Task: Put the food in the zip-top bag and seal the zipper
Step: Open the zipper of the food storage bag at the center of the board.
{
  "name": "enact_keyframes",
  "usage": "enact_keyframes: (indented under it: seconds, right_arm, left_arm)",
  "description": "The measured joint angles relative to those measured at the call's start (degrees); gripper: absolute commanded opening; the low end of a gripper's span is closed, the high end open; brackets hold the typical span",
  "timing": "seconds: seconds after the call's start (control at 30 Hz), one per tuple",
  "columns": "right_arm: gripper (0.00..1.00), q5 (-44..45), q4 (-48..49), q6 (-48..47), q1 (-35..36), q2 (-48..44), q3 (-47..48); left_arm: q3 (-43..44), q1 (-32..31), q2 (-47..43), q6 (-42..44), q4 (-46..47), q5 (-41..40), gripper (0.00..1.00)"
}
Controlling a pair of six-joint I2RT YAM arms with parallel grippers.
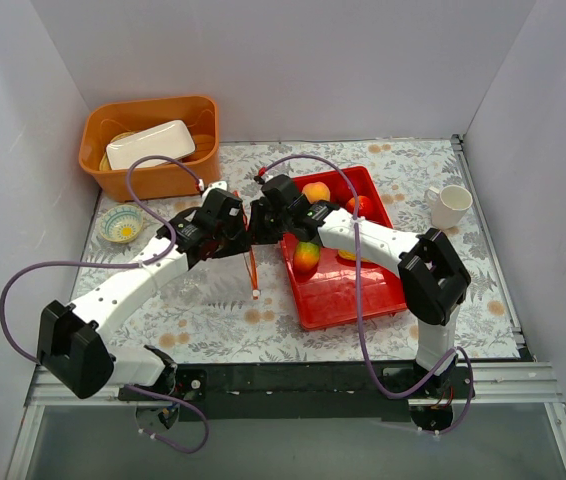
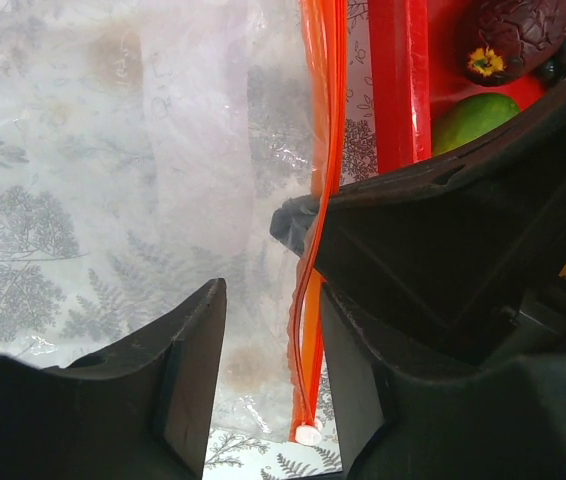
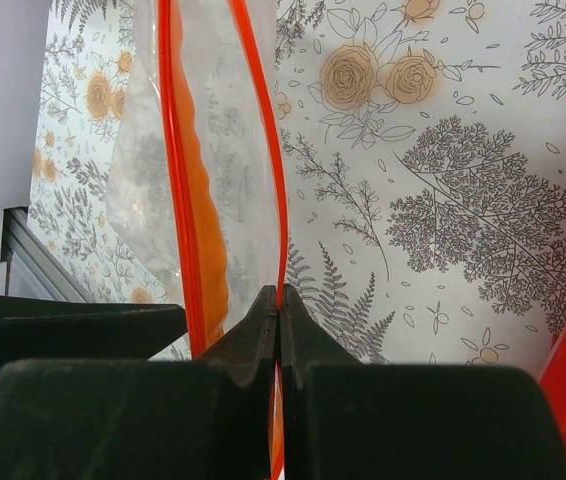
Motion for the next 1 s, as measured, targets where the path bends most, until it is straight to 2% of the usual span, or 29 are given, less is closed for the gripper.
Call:
enact_keyframes:
  seconds: [0.13, 0.3, 0.33, 0.43, 0.67, 1.0]
  right_arm:
    - [0.01, 0.0, 0.0, 0.0, 0.0, 0.0, 0.0]
    - [0.01, 0.0, -0.1, 0.0, 0.0, 0.0, 0.0]
    - [0.01, 0.0, -0.2, 0.0, 0.0, 0.0, 0.1]
    - [0.01, 0.1, -0.3, 0.0, 0.0, 0.0, 0.5]
    - [0.01, 0.8, -1.3, -0.1, 0.0, 0.0, 0.8]
    - [0.01, 2.5, -2.6, -1.6, 0.0, 0.1, 1.0]
  left_arm:
    - [-0.5, -1.0, 0.2, -0.5, 0.1, -1.4, 0.43]
    - [-0.6, -2.8, 1.9, -1.7, -0.6, -4.6, 0.36]
    - [-0.6, -3.1, 2.4, -2.0, -0.7, -5.2, 0.30]
    - [-0.6, -3.5, 3.3, -2.4, -1.2, -6.8, 0.27]
    - [-0.6, -3.6, 3.1, -3.1, -2.7, -10.2, 0.00]
    - [2.3, -3.5, 2.9, -5.1, -11.3, -18.5, 0.00]
